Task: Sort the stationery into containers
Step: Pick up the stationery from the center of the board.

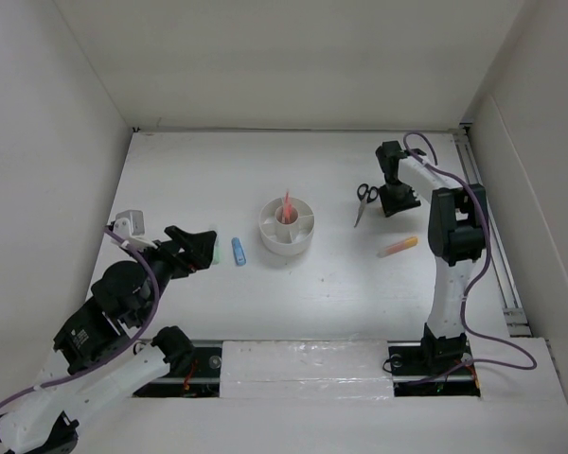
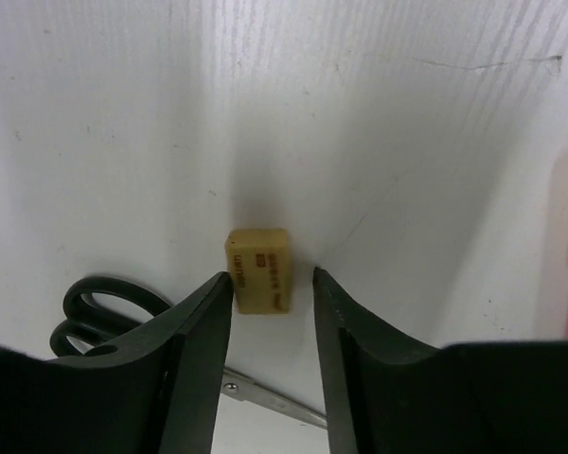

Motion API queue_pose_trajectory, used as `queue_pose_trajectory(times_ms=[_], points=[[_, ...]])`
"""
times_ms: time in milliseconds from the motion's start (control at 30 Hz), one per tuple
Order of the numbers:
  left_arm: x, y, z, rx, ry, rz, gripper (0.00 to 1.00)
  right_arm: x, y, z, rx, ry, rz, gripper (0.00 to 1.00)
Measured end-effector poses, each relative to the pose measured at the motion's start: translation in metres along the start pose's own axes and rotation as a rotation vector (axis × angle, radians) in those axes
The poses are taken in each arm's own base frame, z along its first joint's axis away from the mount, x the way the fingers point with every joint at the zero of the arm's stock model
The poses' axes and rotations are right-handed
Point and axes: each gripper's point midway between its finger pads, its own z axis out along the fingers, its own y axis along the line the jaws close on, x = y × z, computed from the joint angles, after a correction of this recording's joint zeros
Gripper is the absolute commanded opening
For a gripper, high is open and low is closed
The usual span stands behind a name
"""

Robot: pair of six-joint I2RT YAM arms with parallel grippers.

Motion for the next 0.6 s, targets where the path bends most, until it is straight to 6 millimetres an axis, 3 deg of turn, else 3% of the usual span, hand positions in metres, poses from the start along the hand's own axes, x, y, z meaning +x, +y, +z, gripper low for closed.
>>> queue_pose_trajectory(times_ms=[33, 233, 600], points=[[-0.0004, 0.0000, -0.0003, 0.001, -0.002, -0.001, 1.00, -0.0001, -0.0010, -0.0003, 0.004, 0.000, -0.001, 0.31], [-0.0012, 0.0000, -0.0012, 0.004, -0.005, -0.003, 1.00, 0.0006, -0.0044, -0.0018, 0.019, 0.007, -0.005, 0.01], [-0.0012, 0.0000, -0.0012, 0.004, -0.005, -0.003, 1.00, -0.0033, -0.0027, -0.0011, -0.059, 0.025, -0.113, 0.00]])
